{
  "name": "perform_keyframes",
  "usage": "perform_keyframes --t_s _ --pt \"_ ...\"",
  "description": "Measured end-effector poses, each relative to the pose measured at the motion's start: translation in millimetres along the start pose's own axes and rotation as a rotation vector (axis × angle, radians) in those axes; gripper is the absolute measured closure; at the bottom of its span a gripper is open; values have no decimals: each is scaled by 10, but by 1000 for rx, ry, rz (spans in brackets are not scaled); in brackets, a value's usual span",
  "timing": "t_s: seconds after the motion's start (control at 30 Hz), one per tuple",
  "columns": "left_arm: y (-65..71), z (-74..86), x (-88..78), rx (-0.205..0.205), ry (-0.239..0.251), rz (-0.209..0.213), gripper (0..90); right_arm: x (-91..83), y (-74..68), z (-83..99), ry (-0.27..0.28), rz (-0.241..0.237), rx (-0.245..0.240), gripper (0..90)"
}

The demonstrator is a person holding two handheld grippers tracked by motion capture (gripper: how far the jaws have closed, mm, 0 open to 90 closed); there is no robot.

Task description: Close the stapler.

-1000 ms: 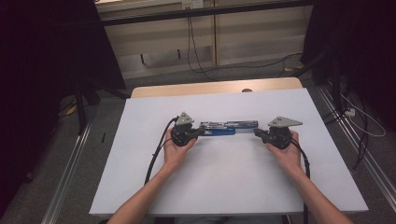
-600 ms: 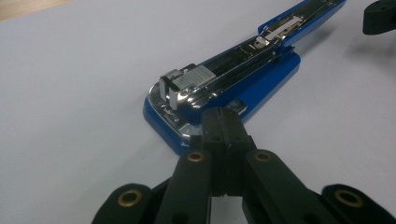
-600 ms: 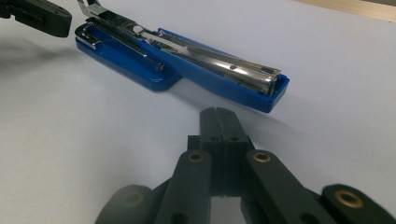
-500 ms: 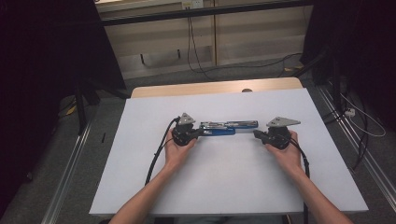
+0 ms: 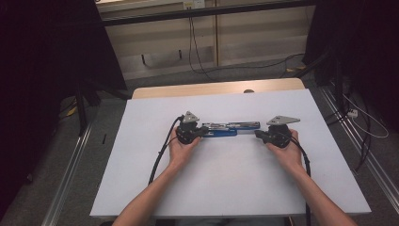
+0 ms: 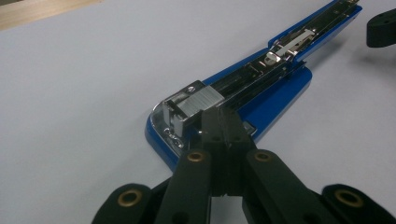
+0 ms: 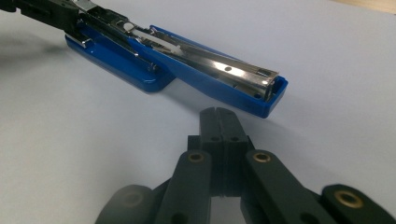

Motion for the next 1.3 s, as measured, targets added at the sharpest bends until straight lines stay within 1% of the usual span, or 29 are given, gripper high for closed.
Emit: perform_keyframes --t_s 0.1,0.13,0.2,0.37,0.4,0.43,0.5,0.53,0.6,0.67,0.7,0.8,0.87,0.97,1.03,1.2,1.3 --pt "17 1 6 -6 -2 7 900 38 2 -1 -8 2 -3 900" --pt "23 -2 15 -11 6 10 900 50 1 -2 -10 2 -6 900" --pt "18 -3 15 0 4 8 900 65 -11 -2 -14 -1 -7 900" --pt "24 -3 20 6 9 15 900 75 -15 -5 -20 -2 -9 900" --pt "35 1 23 11 11 24 900 82 -11 -4 -22 0 -11 900" --pt "39 0 27 19 9 23 900 91 -10 -3 -26 -1 -12 900" --pt "69 -6 38 12 7 28 900 104 -15 -8 -33 -4 -17 900" --pt "67 -11 41 25 11 21 900 112 -15 -12 -37 -4 -17 900" --pt "68 -5 32 34 0 22 900 124 -12 -23 -41 -5 -17 900" --pt "63 0 26 25 -1 27 900 136 -6 -24 -50 -2 -16 900" --pt "53 -3 27 19 6 30 900 145 -4 -21 -56 -1 -18 900" --pt "39 4 15 17 2 31 900 169 4 -9 -74 5 -18 900" --pt "33 4 7 26 -8 31 900 171 4 -13 -73 8 -23 900" --pt "15 1 6 19 -12 38 900 173 13 -25 -69 15 -24 900" --pt "17 1 6 25 -10 34 900 178 17 -20 -77 18 -32 900" --pt "26 1 9 30 -10 35 900 183 33 -7 -90 26 -21 900" --pt "25 1 11 35 -9 33 900 190 37 -8 -91 29 -31 900"
Point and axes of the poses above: each handheld gripper's, and its own axes: x roughly forward along the jaws, z roughly out of its underside, y roughly to its right, the point moved 8 cm from there along x, roughly forward along the jaws, and after that the axes turned 1 degree about -y, right-handed, at the moved point
